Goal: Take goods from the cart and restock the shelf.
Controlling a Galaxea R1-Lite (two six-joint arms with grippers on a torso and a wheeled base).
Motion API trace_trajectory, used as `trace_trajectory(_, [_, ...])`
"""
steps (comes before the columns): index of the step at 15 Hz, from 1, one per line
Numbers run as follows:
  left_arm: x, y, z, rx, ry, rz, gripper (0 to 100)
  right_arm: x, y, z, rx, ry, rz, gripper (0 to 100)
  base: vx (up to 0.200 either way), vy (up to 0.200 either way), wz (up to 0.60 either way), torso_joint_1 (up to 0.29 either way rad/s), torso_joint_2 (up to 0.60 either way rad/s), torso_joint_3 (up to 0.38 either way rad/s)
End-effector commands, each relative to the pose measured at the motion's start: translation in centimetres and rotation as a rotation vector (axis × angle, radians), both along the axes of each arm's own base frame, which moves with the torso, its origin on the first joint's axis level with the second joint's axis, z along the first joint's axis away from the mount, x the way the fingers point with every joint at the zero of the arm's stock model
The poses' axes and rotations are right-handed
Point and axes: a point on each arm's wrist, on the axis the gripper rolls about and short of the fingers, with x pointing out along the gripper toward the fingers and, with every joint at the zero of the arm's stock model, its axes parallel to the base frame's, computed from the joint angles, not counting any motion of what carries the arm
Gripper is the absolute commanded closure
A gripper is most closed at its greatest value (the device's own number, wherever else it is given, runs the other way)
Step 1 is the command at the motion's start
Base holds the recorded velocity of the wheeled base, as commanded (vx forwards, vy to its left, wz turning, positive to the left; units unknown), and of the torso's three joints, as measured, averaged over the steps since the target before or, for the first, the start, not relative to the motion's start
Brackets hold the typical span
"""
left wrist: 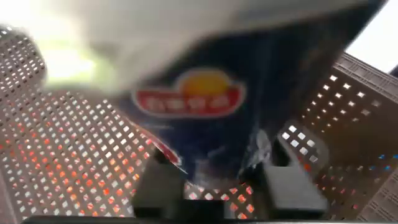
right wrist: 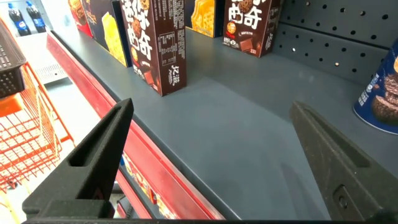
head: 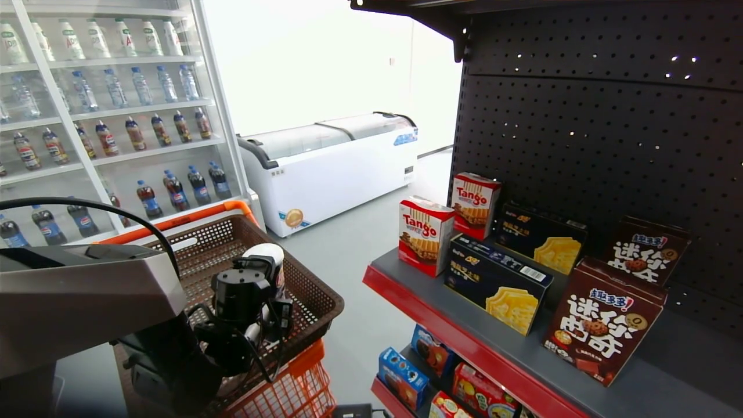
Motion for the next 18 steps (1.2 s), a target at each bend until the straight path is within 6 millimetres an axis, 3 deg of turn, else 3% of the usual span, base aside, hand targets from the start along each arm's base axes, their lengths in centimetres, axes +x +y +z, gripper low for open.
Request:
trace_trajectory(1, [-0.1, 0.0, 0.1, 0.007, -0.002, -0.005, 100, 0.0, 0.0, 0.0, 0.000, 0.002, 0.002, 0, 0.000, 0.000, 0.00, 0.000, 0.00, 0.000])
trace_trajectory(4, [0.3, -0.2, 0.8, 0.000, -0.029, -0.010, 100, 0.0, 0.0, 0.0, 0.000, 0.002, 0.001, 0, 0.000, 0.000, 0.00, 0.000, 0.00, 0.000])
trace_trajectory(7, [-0.2, -0.9, 4.5, -0.021, -0.092, -0.031, 100, 0.0, 0.0, 0.0, 0.000, 0.000, 0.001, 0, 0.000, 0.000, 0.00, 0.000, 0.00, 0.000])
trace_trajectory(10, [-2.4, -0.5, 9.5, -0.041, -0.091, -0.088, 100, 0.0, 0.0, 0.0, 0.000, 0.002, 0.001, 0, 0.000, 0.000, 0.00, 0.000, 0.00, 0.000])
trace_trajectory(11, [-3.7, -0.3, 11.4, -0.098, -0.094, -0.226, 100, 0.0, 0.0, 0.0, 0.000, 0.002, 0.001, 0, 0.000, 0.000, 0.00, 0.000, 0.00, 0.000])
trace_trajectory(13, [-4.4, -0.3, 12.5, -0.127, -0.112, -0.295, 100, 0.0, 0.0, 0.0, 0.000, 0.002, 0.001, 0, 0.000, 0.000, 0.00, 0.000, 0.00, 0.000])
trace_trajectory(14, [-5.9, 0.0, 14.7, -0.161, -0.135, -0.403, 100, 0.0, 0.0, 0.0, 0.000, 0.002, 0.001, 0, 0.000, 0.000, 0.00, 0.000, 0.00, 0.000])
trace_trajectory(18, [-9.1, 0.7, 17.4, -0.225, -0.123, -0.589, 100, 0.0, 0.0, 0.0, 0.000, 0.002, 0.001, 0, 0.000, 0.000, 0.00, 0.000, 0.00, 0.000])
